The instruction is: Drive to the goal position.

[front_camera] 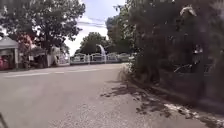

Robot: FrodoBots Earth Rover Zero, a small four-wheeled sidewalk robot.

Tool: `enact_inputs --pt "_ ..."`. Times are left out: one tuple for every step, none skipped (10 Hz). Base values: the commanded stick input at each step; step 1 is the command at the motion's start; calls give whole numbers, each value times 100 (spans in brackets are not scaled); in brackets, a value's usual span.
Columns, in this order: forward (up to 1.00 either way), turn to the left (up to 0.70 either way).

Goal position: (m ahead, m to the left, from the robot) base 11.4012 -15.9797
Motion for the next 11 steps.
enact_inputs --pt "100 0" --pt "100 14" --pt "100 40" --pt "100 40" --pt "100 40" --pt "100 40" --pt "100 33" --pt "100 5" --pt "100 0" --pt "100 0" --pt "100 0"
